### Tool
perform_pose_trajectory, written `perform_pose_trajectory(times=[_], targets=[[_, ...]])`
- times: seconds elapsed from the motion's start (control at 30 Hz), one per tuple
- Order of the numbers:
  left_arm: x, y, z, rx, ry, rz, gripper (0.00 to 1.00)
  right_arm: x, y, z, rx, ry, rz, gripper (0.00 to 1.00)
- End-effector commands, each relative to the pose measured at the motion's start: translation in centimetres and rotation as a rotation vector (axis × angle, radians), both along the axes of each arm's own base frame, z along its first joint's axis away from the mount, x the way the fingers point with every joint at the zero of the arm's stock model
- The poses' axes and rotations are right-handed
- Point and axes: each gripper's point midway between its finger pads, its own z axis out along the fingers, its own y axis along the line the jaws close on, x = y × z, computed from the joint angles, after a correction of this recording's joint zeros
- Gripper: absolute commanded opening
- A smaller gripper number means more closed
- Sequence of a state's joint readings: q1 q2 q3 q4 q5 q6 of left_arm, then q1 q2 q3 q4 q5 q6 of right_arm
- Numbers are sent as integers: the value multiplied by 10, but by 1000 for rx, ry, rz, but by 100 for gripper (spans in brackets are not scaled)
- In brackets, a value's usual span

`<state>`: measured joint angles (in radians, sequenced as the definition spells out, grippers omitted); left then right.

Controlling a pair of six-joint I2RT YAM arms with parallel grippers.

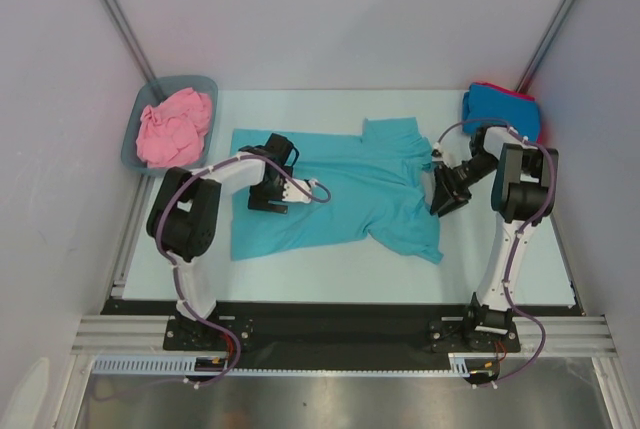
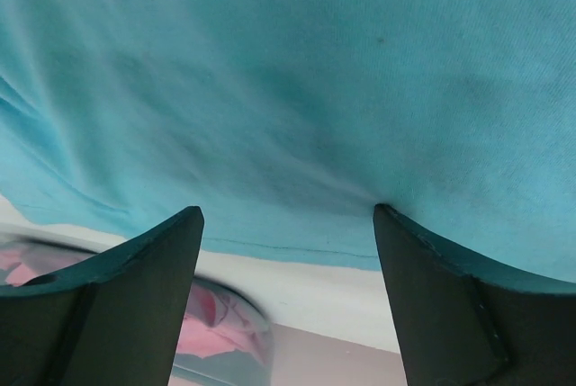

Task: Fold and stack the t-shirts
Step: Flatten the tshirt out

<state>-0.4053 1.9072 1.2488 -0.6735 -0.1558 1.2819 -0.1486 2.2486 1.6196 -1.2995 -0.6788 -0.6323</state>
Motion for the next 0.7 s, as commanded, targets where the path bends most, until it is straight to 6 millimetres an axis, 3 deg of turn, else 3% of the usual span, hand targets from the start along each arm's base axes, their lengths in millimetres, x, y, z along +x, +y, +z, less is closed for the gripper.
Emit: perform_pose_trajectory(times=[0.0,0.2,0.37,0.47,0.5,0.67], targets=[[-15,-5,-14,-16,69,-12,83,13,6,0,14,-53,6,43],[-23,-10,-17,-75,142,50,82,17,7,4,7,-74,6,36],[-32,-9,-22,-91,175,82,74,20,9,3,6,-75,-9,16],[-42,-3,-30,-69,225,92,50,22,10,3,-4,-81,-14,15],[-44,-1,-32,-59,230,95,32,23,9,4,-9,-85,-13,15],[-50,9,-40,-44,255,124,20,26,4,9,-32,-109,-18,16]])
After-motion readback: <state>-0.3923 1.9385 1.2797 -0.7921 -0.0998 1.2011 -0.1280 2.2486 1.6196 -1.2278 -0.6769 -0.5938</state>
